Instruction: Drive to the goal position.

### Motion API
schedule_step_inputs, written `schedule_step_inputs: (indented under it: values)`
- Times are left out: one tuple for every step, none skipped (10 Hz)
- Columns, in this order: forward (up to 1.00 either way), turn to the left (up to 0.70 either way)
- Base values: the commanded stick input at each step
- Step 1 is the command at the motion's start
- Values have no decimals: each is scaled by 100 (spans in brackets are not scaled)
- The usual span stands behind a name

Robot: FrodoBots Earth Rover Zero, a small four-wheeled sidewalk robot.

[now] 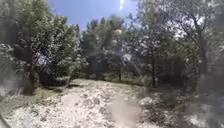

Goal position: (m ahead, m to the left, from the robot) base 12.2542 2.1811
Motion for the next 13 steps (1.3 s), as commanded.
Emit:
schedule_step_inputs:
  values:
    - [50, 6]
    - [50, 0]
    - [50, 0]
    - [50, 0]
    - [50, 0]
    - [50, 0]
    - [50, 0]
    - [50, 0]
    - [50, 0]
    - [50, 0]
    - [50, 0]
    - [50, 0]
    - [50, 0]
